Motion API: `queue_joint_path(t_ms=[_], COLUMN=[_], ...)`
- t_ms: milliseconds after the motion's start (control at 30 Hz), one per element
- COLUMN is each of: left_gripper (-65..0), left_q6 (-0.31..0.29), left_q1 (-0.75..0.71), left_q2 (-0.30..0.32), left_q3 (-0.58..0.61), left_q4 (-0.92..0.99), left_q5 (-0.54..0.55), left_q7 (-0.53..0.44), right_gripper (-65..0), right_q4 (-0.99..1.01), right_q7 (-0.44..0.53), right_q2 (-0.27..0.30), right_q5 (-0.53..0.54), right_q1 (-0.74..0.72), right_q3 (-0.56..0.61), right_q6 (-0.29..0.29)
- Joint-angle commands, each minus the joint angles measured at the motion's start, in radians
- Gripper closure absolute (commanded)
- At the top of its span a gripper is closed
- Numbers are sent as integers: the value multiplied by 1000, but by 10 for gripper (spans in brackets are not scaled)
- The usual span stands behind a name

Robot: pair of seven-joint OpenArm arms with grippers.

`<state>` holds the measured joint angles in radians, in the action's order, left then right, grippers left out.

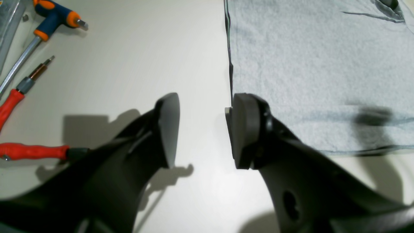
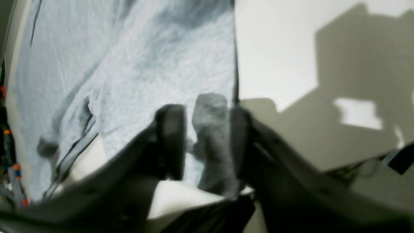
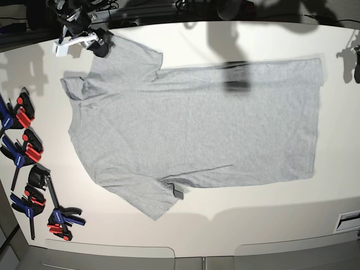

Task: Fold the T-shirt properly
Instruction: 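Grasp the sleeve near the right gripper and fold it inward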

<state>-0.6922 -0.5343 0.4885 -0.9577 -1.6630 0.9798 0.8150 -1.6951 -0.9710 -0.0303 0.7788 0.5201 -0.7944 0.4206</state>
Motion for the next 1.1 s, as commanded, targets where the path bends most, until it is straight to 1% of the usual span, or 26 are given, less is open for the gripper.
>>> queue_joint_path(t_ms=[0, 67, 133, 167, 300, 367, 533, 600, 667, 833, 1000, 1067], left_gripper=[-246, -246, -246, -246, -246, -246, -246, -246, -246, -246, -246, -246], left_q6=[-6, -6, -6, -6, -6, -6, -6, -6, -6, -6, -6, -6], left_q1=[-3, -3, -3, -3, -3, -3, -3, -3, -3, -3, -3, -3], left_q2=[23, 23, 23, 23, 23, 23, 23, 23, 23, 23, 23, 23], left_q3=[-10, -10, -10, -10, -10, -10, -10, -10, -10, -10, -10, -10], left_q4=[-14, -14, -14, -14, -14, -14, -14, -14, -14, -14, -14, -14], left_q5=[20, 20, 20, 20, 20, 19, 20, 19, 19, 19, 19, 19], left_q7=[-25, -27, -27, -27, -27, -27, -26, -26, -26, -26, -26, -26], right_gripper=[-105, 0, 0, 0, 0, 0, 0, 0, 0, 0, 0, 0], right_q4=[3, 6, 6, 6, 6, 6, 6, 6, 6, 6, 6, 6], right_q7=[-11, -17, -21, -31, -82, -76, -57, -40, -3, 96, 176, 193], right_q2=[6, 5, 6, 6, 5, 6, 8, 9, 9, 8, 8, 8], right_q5=[-15, -15, 5, 32, 188, 202, 188, 148, 86, -115, -272, -311], right_q1=[6, -6, -22, -29, -74, -108, -230, -280, -319, -388, -437, -458], right_q3=[-3, -3, -3, -3, -3, -3, 14, 46, 97, 259, 379, 407], right_q6=[15, 30, 37, 43, 119, 148, 149, 149, 149, 143, 74, 68])
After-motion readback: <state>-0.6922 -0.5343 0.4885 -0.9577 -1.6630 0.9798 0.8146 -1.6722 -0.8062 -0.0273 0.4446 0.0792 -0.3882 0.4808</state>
